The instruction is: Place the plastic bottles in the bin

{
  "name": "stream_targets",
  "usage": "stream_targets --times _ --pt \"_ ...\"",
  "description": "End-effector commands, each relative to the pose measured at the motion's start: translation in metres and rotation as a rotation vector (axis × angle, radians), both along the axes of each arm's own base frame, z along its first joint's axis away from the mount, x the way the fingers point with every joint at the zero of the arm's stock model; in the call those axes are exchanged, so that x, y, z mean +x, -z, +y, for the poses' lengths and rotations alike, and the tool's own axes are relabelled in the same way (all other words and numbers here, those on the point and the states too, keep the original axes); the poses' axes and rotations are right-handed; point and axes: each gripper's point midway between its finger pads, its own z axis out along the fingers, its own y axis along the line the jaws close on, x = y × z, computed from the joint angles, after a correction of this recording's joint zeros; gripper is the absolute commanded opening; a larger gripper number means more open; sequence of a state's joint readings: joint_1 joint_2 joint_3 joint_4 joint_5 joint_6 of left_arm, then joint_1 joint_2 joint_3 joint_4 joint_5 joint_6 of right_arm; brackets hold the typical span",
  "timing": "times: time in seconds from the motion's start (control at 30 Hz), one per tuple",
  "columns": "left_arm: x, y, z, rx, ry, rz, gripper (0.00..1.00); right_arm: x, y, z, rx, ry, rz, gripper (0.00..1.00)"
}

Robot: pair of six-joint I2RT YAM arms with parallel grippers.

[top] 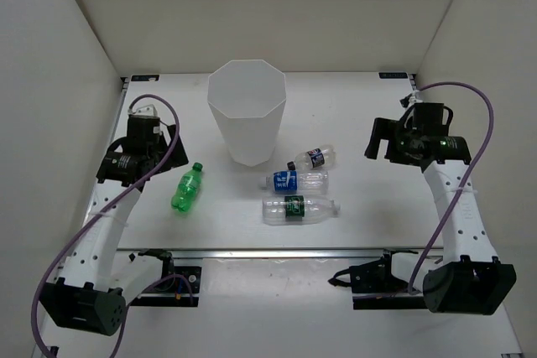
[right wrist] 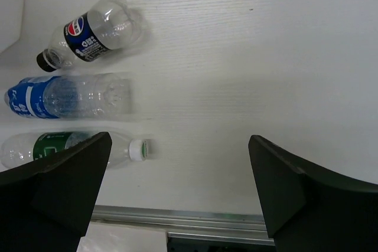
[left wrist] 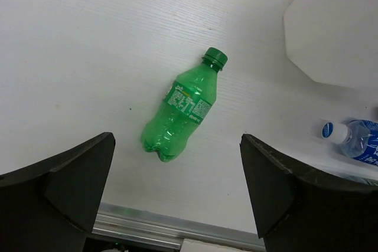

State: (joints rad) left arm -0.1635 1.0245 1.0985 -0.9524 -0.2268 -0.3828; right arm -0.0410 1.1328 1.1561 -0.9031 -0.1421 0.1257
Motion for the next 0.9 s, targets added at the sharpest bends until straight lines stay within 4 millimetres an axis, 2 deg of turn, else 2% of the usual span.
stream_targets --times 0.0,0.03,0.07,0.1,0.2,0.37,0.57,0.73,0.8,0.83,0.87 --pt "-0.001 -0.009 -0.001 -0.018 -0.002 -0.057 0.98 0.008 -0.029 -0.005 -0.018 0.006 -0.109 0.99" --pt "-0.001 -0.007 -0.002 -0.022 0.001 -0.057 0.99 0.008 -0.025 0.0 -0.012 -0.017 -0.107 0.99" --pt "-0.003 -0.003 -0.002 -0.026 0.0 -0.049 0.99 0.007 -0.032 0.003 -0.021 -0.063 -0.141 0.99" --pt "-0.004 0.002 -0.005 -0.03 0.007 -0.041 0.99 0.003 -0.03 0.014 -0.017 -0.158 -0.148 0.99" --pt "-0.007 0.014 -0.012 -0.055 0.025 -0.046 0.98 -0.003 -0.027 0.032 -0.025 -0.224 -0.172 0.99" --pt "-0.018 0.057 -0.015 -0.057 0.027 0.051 0.99 -0.007 -0.027 0.051 -0.067 -0.328 -0.229 0.99" --pt "-0.021 0.097 -0.025 -0.054 0.095 0.127 0.98 -0.015 -0.007 0.054 -0.07 -0.33 -0.166 0.99" --pt "-0.005 0.102 -0.04 -0.106 0.177 0.082 0.98 -0.019 -0.002 0.054 -0.026 -0.327 -0.18 0.99" --pt "0.004 0.108 -0.05 -0.115 0.204 0.075 0.98 -0.02 0.001 0.056 -0.02 -0.34 -0.182 0.99" --pt "0.0 0.118 -0.053 -0.11 0.216 0.114 0.99 -0.021 0.003 0.057 -0.019 -0.339 -0.181 1.0" --pt "0.005 0.117 -0.056 -0.109 0.222 0.107 0.99 -0.021 0.006 0.058 -0.016 -0.336 -0.173 0.99"
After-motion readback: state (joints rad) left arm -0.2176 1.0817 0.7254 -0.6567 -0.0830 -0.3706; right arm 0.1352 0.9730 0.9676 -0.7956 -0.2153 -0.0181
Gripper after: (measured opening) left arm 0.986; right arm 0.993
